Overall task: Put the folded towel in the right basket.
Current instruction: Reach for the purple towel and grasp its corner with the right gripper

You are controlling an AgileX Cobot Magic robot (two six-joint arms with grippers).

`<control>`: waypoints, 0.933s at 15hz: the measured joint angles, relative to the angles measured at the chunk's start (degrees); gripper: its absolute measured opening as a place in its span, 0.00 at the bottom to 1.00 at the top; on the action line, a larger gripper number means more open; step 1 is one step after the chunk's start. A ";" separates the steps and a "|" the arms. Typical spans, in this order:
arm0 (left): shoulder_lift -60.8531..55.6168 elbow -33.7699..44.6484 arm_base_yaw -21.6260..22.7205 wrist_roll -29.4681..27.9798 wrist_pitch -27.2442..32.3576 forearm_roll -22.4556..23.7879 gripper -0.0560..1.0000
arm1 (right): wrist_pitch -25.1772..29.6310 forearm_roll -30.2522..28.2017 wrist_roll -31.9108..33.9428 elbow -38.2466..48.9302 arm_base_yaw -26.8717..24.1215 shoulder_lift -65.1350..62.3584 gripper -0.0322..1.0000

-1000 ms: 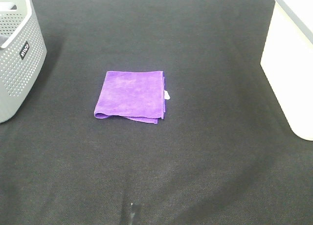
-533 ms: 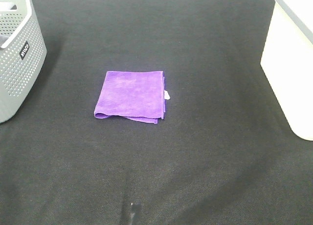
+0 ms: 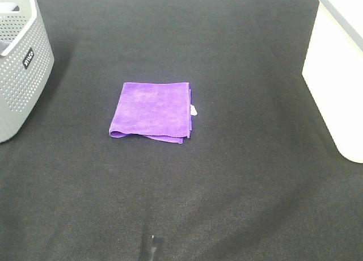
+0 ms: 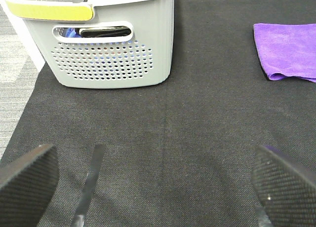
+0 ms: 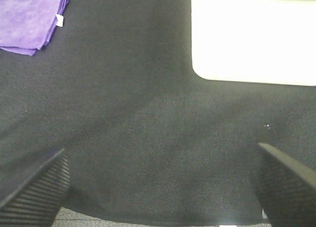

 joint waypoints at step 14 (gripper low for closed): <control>0.00 0.00 0.00 0.00 0.00 0.00 0.99 | -1.78 16.90 2.98 -75.06 13.06 109.49 0.94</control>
